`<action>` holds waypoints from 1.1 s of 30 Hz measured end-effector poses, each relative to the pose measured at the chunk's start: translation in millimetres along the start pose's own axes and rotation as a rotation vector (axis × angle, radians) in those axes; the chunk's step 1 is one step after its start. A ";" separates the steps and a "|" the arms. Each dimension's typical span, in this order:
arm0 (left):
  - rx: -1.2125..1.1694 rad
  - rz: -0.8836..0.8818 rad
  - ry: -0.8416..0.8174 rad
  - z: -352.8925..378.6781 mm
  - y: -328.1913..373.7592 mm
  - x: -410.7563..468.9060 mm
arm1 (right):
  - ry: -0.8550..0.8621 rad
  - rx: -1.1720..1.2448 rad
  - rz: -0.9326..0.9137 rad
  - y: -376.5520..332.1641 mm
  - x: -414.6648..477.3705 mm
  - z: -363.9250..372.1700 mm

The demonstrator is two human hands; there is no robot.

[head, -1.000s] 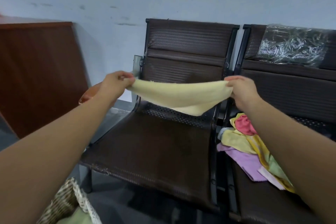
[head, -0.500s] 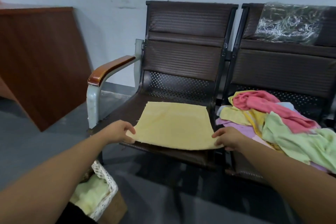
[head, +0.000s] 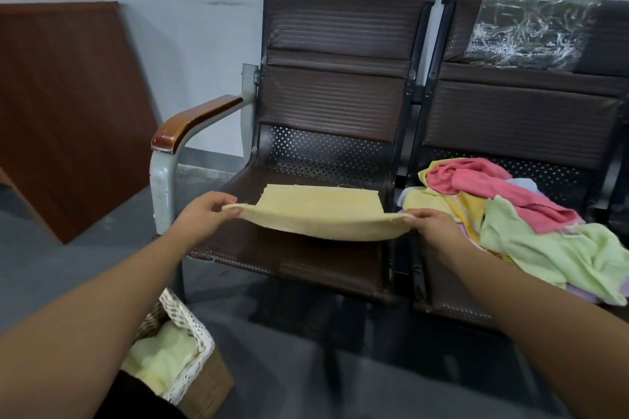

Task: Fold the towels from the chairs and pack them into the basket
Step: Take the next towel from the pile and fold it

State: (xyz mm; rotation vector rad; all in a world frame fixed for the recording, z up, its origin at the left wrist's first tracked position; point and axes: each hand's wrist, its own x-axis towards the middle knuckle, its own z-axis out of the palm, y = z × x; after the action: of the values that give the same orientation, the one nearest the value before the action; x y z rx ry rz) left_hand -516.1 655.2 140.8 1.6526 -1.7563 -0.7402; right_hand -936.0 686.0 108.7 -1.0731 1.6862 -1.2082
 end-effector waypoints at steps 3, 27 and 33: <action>-0.064 -0.010 -0.083 -0.1 4.4 -0.2 | -0.048 0.314 0.070 -9.7 3.8 0.6; 0.358 -0.125 0.056 96.5 -33.1 156.2 | 0.102 -0.509 -0.016 19.4 168.6 50.2; 0.338 -0.171 0.068 123.9 -61.0 166.4 | 0.096 -0.728 -0.104 68.5 185.5 70.3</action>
State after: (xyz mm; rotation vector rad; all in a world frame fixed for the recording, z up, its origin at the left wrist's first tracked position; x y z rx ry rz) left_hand -575.2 484.0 22.6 2.0463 -1.7809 -0.4709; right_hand -946.1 504.4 3.8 -1.5572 2.2429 -0.7063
